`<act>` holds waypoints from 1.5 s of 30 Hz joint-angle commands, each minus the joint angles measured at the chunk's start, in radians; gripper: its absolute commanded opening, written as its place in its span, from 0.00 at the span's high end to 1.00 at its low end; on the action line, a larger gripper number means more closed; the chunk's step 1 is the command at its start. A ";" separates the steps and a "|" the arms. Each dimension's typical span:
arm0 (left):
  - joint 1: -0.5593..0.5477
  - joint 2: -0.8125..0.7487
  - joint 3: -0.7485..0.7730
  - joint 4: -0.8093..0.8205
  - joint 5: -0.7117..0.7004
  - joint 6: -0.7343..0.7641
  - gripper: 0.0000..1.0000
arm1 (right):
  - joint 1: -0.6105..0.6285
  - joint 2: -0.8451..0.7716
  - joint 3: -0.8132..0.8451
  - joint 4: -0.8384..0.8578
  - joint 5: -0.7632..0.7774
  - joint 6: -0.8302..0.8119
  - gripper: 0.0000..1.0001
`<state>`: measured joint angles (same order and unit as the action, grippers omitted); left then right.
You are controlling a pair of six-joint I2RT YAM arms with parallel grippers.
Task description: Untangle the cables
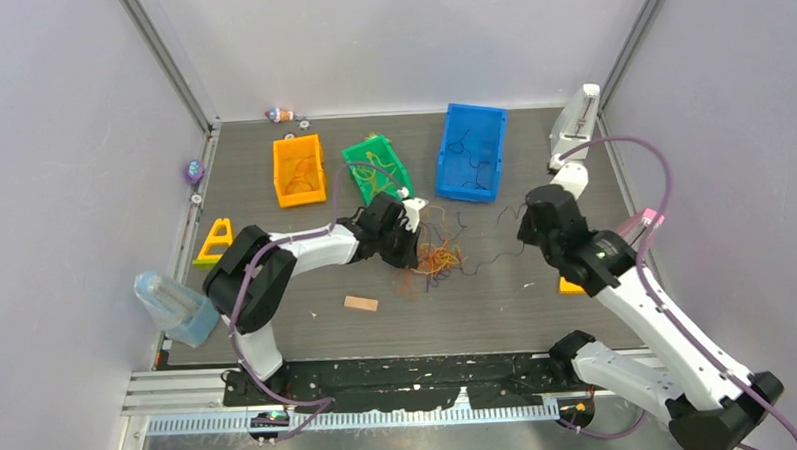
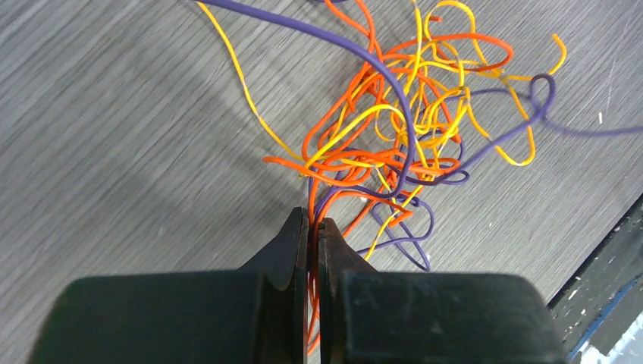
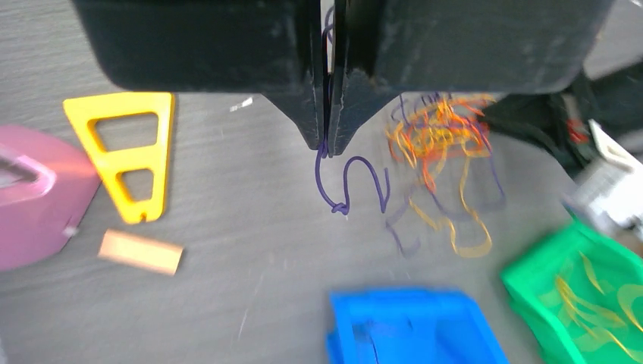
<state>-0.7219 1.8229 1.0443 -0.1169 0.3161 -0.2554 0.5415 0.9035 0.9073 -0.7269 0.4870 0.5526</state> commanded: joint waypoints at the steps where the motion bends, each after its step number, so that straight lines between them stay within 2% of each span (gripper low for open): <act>1: 0.026 -0.155 -0.098 0.103 -0.094 -0.016 1.00 | 0.002 -0.066 0.186 -0.087 0.195 -0.047 0.95; 11: 0.091 -0.484 -0.398 0.327 -0.269 -0.075 1.00 | -0.009 0.027 0.457 -0.050 0.358 -0.127 0.95; 14: 0.093 -0.590 -0.468 0.338 -0.407 -0.069 1.00 | -0.032 0.076 0.502 -0.045 0.381 -0.119 0.95; 18: 0.104 -0.665 -0.514 0.287 -0.533 -0.073 1.00 | -0.138 0.126 0.546 -0.046 0.352 -0.087 0.95; 21: 0.142 -0.670 -0.510 0.224 -0.573 -0.112 1.00 | -0.268 0.136 0.581 -0.045 0.314 -0.081 0.95; 28: 0.369 -0.660 -0.557 0.214 -0.429 -0.259 1.00 | -0.455 0.120 0.662 -0.078 0.362 -0.087 0.95; 30: 0.381 -0.664 -0.566 0.226 -0.410 -0.266 1.00 | -0.464 0.100 0.634 -0.029 0.280 -0.110 0.95; 33: 0.381 -0.672 -0.573 0.259 -0.365 -0.260 1.00 | -0.466 0.100 0.589 0.040 0.036 -0.139 0.95; 35: 0.381 -0.680 -0.587 0.296 -0.325 -0.246 1.00 | -0.465 0.139 0.597 0.039 -0.055 -0.143 0.95; 40: 0.381 -0.707 -0.603 0.337 -0.269 -0.220 1.00 | -0.465 0.188 0.623 0.088 -0.178 -0.155 0.95; 45: 0.380 -0.721 -0.617 0.374 -0.235 -0.205 1.00 | -0.465 0.273 0.743 0.119 -0.259 -0.160 0.95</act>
<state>-0.3408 1.1328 0.4377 0.1585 0.0303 -0.4854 0.0765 1.1381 1.5261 -0.6933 0.3500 0.4149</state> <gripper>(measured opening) 0.012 0.073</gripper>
